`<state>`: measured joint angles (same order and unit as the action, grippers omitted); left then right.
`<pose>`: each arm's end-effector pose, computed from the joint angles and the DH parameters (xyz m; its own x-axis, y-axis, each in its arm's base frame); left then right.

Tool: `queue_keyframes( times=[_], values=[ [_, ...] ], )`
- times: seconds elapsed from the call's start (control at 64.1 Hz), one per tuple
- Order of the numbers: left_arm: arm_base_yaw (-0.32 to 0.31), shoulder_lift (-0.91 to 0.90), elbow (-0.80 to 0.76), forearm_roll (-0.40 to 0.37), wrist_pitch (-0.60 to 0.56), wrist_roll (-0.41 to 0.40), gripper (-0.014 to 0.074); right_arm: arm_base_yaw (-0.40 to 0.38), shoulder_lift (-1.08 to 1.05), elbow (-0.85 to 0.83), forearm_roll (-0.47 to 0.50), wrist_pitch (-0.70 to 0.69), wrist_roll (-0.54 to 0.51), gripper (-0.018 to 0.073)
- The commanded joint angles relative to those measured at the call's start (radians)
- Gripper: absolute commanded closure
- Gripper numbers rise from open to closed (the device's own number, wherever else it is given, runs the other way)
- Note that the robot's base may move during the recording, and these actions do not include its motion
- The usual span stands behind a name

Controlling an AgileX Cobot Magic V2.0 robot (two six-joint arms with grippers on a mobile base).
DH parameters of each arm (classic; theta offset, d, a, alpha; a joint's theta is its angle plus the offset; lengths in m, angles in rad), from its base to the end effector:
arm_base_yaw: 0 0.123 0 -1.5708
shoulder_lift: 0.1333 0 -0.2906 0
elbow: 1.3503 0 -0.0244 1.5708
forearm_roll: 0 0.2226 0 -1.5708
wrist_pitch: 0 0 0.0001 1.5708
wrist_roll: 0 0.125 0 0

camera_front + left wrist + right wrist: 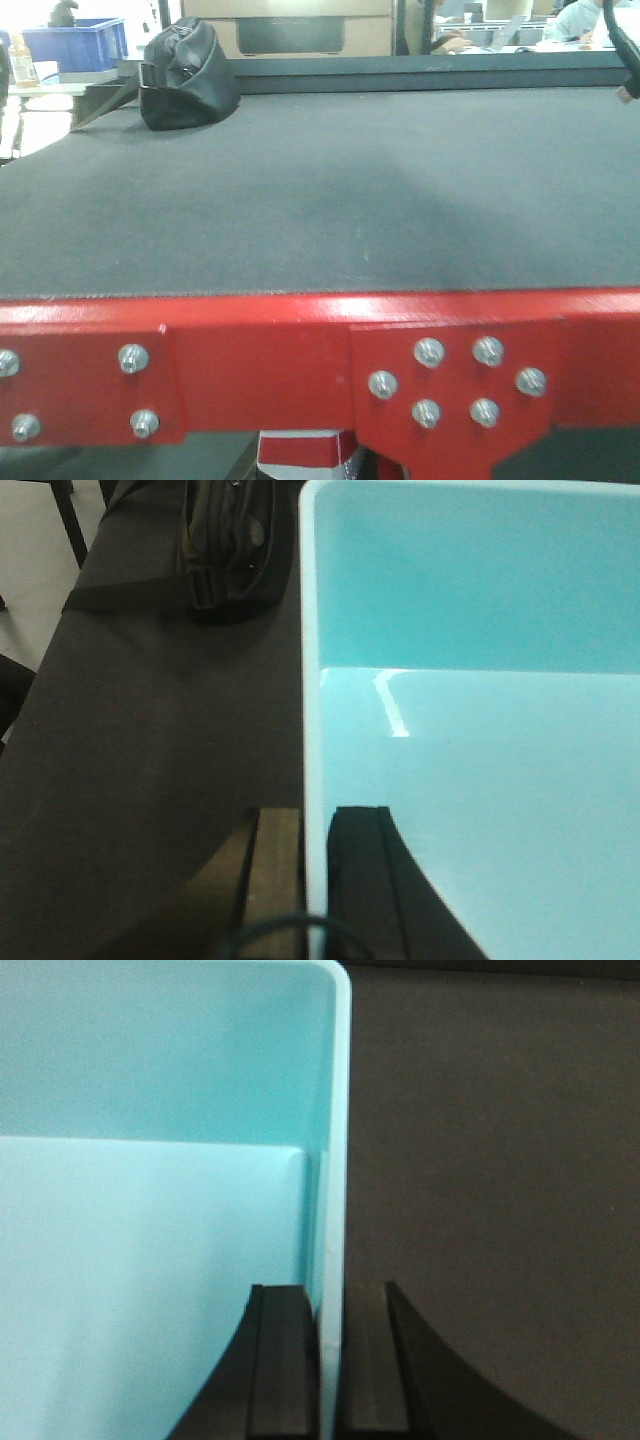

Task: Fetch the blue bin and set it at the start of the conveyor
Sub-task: 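Hold the bin above the grey conveyor belt with both grippers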

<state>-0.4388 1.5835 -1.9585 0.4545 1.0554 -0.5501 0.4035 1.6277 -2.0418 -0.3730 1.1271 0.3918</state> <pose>0.3184 -0.0967 0.4715 -0.4772 -0.0912 -0.8741 -0.0527 0.9958 -0.0751 0.3251 0.0941 0.4702 -0.5313 0.0026 -0.8472 -0.0018 1.0000 0.0042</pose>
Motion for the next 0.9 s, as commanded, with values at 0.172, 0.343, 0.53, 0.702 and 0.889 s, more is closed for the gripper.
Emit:
queue_keyframes(
  times=[0.172,0.343,0.53,0.702,0.889],
  values=[
    [-0.002,-0.014,-0.010,0.030,-0.026,-0.001,0.0708,-0.002,-0.010,-0.009,-0.039,-0.035,-0.009,0.0713],
    [-0.002,-0.014,-0.010,0.030,-0.026,-0.001,0.0708,-0.002,-0.010,-0.009,-0.039,-0.035,-0.009,0.0713],
    [-0.002,-0.014,-0.010,0.030,-0.026,-0.001,0.0708,-0.002,-0.010,-0.009,-0.039,-0.035,-0.009,0.0713],
    [-0.002,-0.014,-0.010,0.030,-0.026,-0.001,0.0708,-0.002,-0.010,-0.009,-0.039,-0.035,-0.009,0.0713],
    [-0.002,-0.014,-0.010,0.030,-0.026,-0.001,0.0708,-0.002,-0.010,-0.009,-0.039,-0.032,-0.009,0.0713]
  ],
)
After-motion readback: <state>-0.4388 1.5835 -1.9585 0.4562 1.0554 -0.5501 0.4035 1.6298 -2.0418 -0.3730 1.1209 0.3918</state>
